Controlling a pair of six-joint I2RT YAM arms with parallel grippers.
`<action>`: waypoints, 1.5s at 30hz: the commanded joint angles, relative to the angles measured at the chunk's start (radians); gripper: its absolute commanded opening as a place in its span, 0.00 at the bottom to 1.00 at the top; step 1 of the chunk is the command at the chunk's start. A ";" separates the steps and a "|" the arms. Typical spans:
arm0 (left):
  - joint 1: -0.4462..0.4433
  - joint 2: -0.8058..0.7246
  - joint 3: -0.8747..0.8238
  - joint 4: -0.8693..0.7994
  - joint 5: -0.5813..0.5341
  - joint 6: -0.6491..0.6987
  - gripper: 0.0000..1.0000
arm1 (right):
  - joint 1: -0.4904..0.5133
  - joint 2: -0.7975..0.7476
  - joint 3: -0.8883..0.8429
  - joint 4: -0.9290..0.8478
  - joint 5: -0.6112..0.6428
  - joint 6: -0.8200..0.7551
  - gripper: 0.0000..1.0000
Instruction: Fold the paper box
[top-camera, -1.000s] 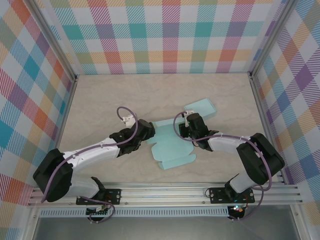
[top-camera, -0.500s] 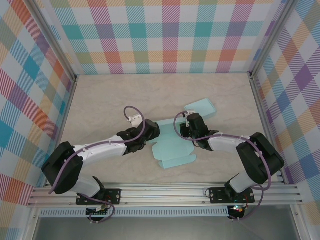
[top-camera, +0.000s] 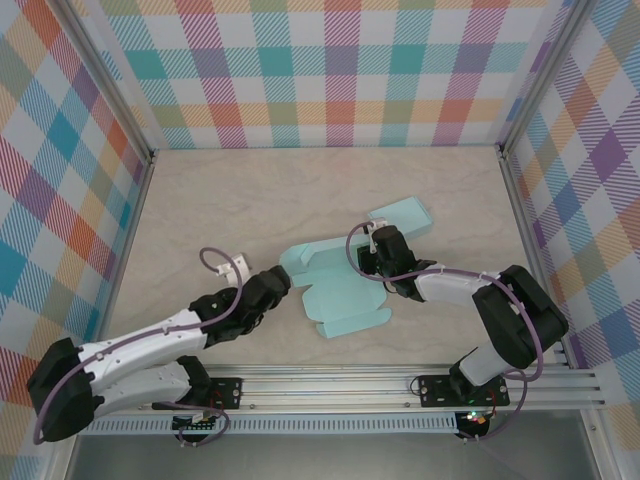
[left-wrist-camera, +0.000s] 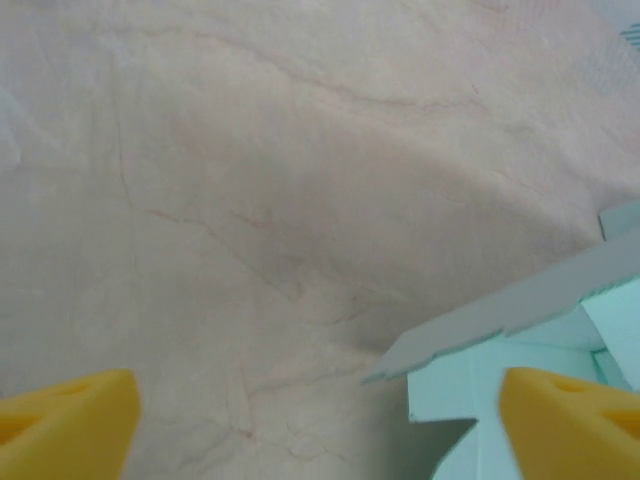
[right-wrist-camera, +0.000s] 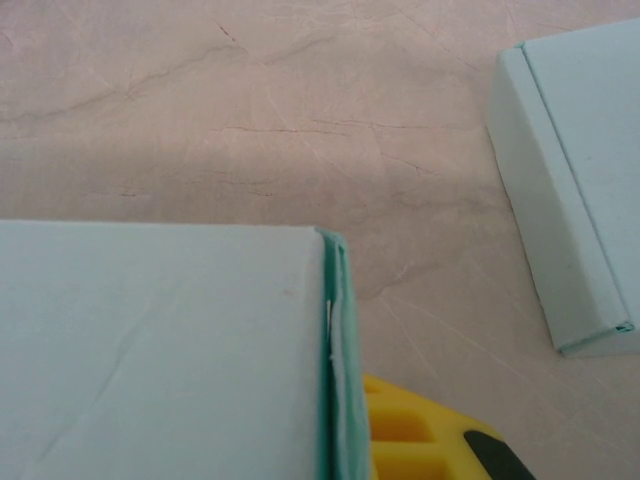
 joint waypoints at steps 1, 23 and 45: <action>-0.067 -0.046 -0.072 0.032 -0.006 -0.065 0.76 | 0.006 0.011 0.033 0.007 -0.010 0.004 0.00; -0.242 0.446 0.204 0.094 -0.143 -0.047 0.85 | 0.007 -0.002 0.019 0.016 -0.022 0.003 0.00; -0.129 0.550 0.206 0.293 0.015 -0.002 0.84 | 0.008 -0.001 0.014 0.020 -0.020 0.003 0.00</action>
